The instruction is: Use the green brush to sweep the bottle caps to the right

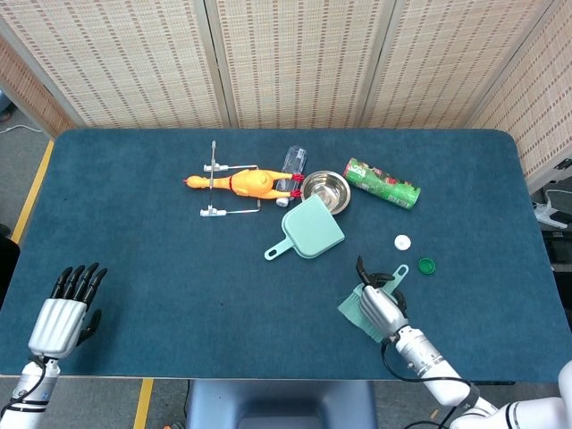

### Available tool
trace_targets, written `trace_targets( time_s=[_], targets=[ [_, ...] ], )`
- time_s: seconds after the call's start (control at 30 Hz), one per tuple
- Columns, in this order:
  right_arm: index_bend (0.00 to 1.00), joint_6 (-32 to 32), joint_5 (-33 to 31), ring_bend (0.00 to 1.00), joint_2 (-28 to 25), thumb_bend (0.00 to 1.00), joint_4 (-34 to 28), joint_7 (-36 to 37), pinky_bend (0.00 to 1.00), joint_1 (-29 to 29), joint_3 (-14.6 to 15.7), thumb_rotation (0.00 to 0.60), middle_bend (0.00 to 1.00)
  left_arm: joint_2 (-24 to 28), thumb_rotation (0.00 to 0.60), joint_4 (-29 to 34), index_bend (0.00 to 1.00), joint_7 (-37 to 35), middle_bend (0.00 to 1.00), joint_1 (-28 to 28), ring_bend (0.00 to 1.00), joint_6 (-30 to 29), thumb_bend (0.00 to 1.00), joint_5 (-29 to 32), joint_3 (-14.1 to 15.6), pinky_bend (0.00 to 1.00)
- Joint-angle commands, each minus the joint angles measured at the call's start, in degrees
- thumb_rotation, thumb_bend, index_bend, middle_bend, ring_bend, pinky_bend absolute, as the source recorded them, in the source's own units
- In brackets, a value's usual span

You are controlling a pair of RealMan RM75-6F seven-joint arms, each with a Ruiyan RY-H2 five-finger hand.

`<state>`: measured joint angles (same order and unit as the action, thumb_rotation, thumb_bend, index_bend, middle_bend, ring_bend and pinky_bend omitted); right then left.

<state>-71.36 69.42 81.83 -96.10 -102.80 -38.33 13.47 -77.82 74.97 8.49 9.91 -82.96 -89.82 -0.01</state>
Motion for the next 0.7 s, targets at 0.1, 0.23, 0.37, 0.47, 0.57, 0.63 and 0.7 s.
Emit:
trace_targets(
  time_s=[0.1, 0.23, 0.37, 0.47, 0.57, 0.63, 0.7],
  targets=[
    [0.88, 0.5, -2.9, 0.54, 0.1, 0.4, 5.4, 1.7, 0.09, 1.1, -1.8, 0.6, 0.81, -0.2, 0.6, -0.3, 0.0, 0.1, 0.0, 0.1, 0.0, 0.4, 0.48, 0.2, 0.0, 0.07],
    [0.88, 1.1, -5.0, 0.54, 0.3, 0.4, 9.6, 2.6, 0.09, 1.2, -3.5, 0.6, 0.81, -0.4, 0.6, -0.5, 0.0, 0.3, 0.0, 0.2, 0.0, 0.7, 0.48, 0.4, -0.1, 0.07],
    [0.88, 1.5, -6.6, 0.54, 0.1, 0.4, 12.7, 3.5, 0.09, 1.3, -4.9, 0.6, 0.81, -0.6, 0.6, -0.7, 0.0, 0.4, 0.0, 0.2, 0.0, 0.8, 0.48, 0.4, 0.0, 0.07],
    [0.88, 1.7, -7.4, 0.54, -0.2, 0.4, 14.4, 4.9, 0.09, 1.5, -5.6, 0.6, 0.81, -0.7, 0.6, -0.9, 0.0, 0.4, 0.0, 0.3, 0.0, 1.0, 0.48, 0.6, 0.0, 0.07],
    [0.88, 2.0, -6.9, 0.54, -1.1, 0.4, 14.4, 8.9, 0.09, 1.7, -6.6, 0.6, 0.81, -0.8, 0.6, -1.0, 0.0, 0.4, 0.0, 0.4, 0.0, 1.2, 0.48, 0.8, -0.1, 0.07],
    [0.88, 1.8, -4.9, 0.54, -2.2, 0.4, 12.9, 14.6, 0.09, 1.8, -7.5, 0.6, 0.81, -0.9, 0.6, -1.1, 0.0, 0.4, 0.0, 0.4, 0.0, 1.3, 0.48, 0.9, -0.2, 0.07],
    [0.88, 1.3, -2.5, 0.54, -3.5, 0.4, 10.2, 19.9, 0.09, 1.9, -8.2, 0.6, 0.81, -0.9, 0.6, -1.1, 0.0, 0.5, 0.0, 0.4, 0.0, 1.4, 0.48, 1.0, -0.2, 0.07]
  ],
)
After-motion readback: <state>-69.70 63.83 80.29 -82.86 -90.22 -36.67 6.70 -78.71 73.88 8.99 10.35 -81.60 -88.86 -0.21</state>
